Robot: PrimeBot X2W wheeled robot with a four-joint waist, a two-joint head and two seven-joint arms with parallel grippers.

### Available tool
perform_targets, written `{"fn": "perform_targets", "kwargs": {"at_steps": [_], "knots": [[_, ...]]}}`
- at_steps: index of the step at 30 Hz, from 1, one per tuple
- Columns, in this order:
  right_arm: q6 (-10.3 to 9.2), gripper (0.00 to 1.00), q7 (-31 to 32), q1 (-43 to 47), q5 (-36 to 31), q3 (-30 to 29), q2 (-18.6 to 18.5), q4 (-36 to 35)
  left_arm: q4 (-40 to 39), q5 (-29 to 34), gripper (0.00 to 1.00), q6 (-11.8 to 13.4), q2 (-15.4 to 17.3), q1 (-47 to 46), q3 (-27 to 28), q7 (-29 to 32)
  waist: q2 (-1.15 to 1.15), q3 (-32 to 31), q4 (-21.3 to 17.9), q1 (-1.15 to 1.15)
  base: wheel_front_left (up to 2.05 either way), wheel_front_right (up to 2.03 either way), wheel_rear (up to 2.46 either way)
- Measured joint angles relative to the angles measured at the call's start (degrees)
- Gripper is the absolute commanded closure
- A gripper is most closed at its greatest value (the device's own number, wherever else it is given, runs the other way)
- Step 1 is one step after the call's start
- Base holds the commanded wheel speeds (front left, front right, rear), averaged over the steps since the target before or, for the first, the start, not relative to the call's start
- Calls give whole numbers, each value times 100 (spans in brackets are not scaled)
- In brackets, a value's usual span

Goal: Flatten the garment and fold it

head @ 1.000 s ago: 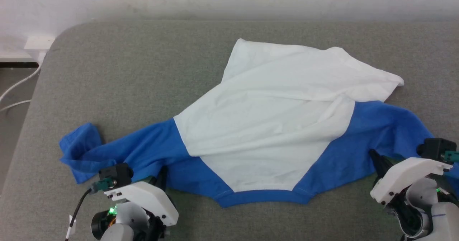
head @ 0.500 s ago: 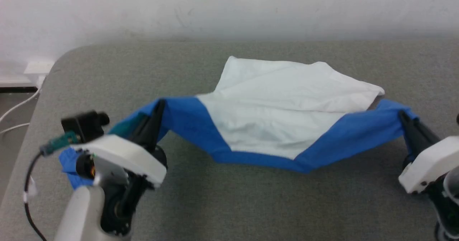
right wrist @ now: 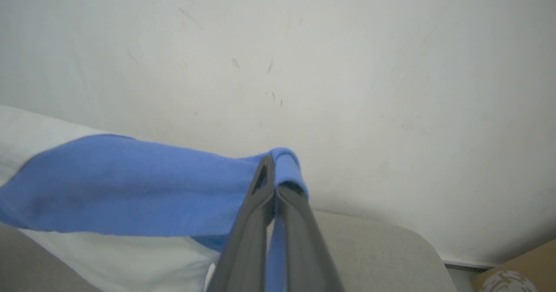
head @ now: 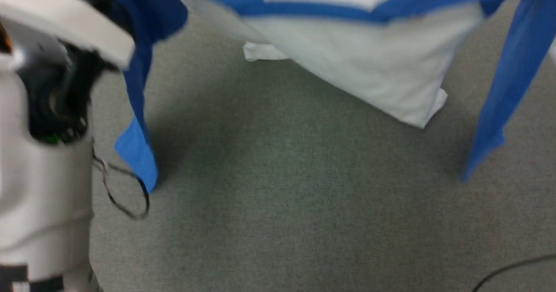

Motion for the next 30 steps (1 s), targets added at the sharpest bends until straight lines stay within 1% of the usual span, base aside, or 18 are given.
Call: {"fn": "perform_targets", "kwargs": {"at_steps": [2,5,10,15,18,20,24,26,30], "knots": [[0,100,-68,-693,-69,113,-78,359,235,83,100,48,58,-579,53,2,0,207,-36,0,0,0,0],[2,100,-312,-1700,-220,250,-100,894,622,230,100,121,156,-1452,144,-89,0,541,-95,1,0,0,0],[9,100,-978,-3173,-611,370,-42,1693,1185,445,100,302,212,-2661,316,-467,0,1107,-212,1,0,0,0],[14,100,-1939,-4357,-1005,274,129,2393,1706,454,100,290,201,-3712,534,-1135,0,1597,-351,1,0,0,0],[15,100,-2488,-4840,-1187,175,199,2742,1975,452,100,163,191,-4113,590,-1505,0,1825,-442,0,0,0,0],[16,100,-2693,-5011,-1276,129,236,2978,2150,446,100,87,172,-4236,592,-1631,0,1938,-499,0,0,0,0],[15,100,-2775,-4990,-1254,119,276,3504,2571,432,100,-59,113,-4141,491,-1640,0,2078,-563,0,0,0,0],[14,100,-2760,-4731,-1127,166,252,3697,2800,471,100,-166,138,-3875,355,-1580,0,2081,-552,0,0,0,0],[14,100,-2582,-3782,-723,376,163,3922,3161,571,100,-327,205,-3064,94,-1412,0,1968,-517,0,0,0,0]]}}
